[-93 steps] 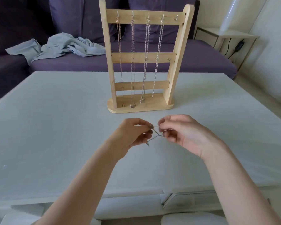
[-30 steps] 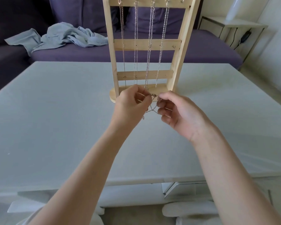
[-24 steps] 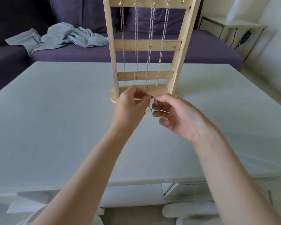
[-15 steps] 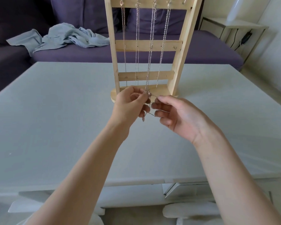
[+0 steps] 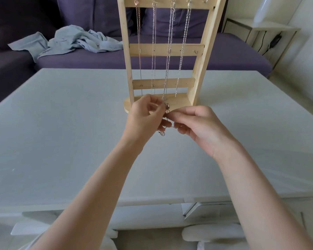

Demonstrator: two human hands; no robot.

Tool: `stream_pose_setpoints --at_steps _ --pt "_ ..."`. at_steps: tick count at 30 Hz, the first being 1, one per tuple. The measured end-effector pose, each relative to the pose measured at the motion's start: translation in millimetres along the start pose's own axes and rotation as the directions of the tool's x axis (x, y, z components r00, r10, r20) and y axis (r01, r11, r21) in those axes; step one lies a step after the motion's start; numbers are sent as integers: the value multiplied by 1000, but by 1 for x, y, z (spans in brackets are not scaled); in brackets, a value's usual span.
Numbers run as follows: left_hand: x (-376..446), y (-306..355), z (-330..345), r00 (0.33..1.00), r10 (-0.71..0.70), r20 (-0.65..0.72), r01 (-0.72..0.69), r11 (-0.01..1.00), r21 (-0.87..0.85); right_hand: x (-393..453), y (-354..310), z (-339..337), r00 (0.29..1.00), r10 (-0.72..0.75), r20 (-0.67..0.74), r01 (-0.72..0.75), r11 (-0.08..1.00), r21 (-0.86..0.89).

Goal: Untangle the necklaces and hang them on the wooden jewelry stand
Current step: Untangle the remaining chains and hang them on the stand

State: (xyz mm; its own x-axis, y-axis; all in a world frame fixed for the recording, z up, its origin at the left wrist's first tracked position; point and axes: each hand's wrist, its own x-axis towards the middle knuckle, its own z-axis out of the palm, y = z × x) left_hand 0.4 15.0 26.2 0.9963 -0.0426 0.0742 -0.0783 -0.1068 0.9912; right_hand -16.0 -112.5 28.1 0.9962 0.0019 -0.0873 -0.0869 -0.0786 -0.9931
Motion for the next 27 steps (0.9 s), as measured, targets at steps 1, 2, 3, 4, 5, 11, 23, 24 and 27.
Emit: stream_pose_setpoints --at_steps 1,2,3,4,5,11,23,24,27 --pt "0 -1 1 1000 18 8 -18 999 36 0 1 0 1000 -5 -15 4 999 -47" --pt "0 -2 2 999 36 16 -37 997 71 0 2 1 999 -8 -35 5 996 -94" --pt "0 -4 3 998 52 23 -54 994 97 0 3 2 998 -12 -55 4 991 -136" --pt "-1 -4 4 998 62 27 -64 992 110 1 4 3 997 -14 -76 1 985 -170" --pt "0 -5 4 997 66 27 -68 992 111 2 4 3 995 -13 -100 -6 982 -191" --pt "-1 -3 7 997 -64 43 65 998 -14 4 5 8 937 -134 -323 0 924 -382" --pt "2 2 1 952 -278 131 305 903 -301 4 1 6 969 142 -202 -79 954 290" --pt "2 1 1 957 -268 113 289 921 -262 4 0 5 971 150 -185 -84 942 325" --pt "2 0 2 963 -256 81 268 941 -208 3 -1 5 980 148 -131 -79 902 424"
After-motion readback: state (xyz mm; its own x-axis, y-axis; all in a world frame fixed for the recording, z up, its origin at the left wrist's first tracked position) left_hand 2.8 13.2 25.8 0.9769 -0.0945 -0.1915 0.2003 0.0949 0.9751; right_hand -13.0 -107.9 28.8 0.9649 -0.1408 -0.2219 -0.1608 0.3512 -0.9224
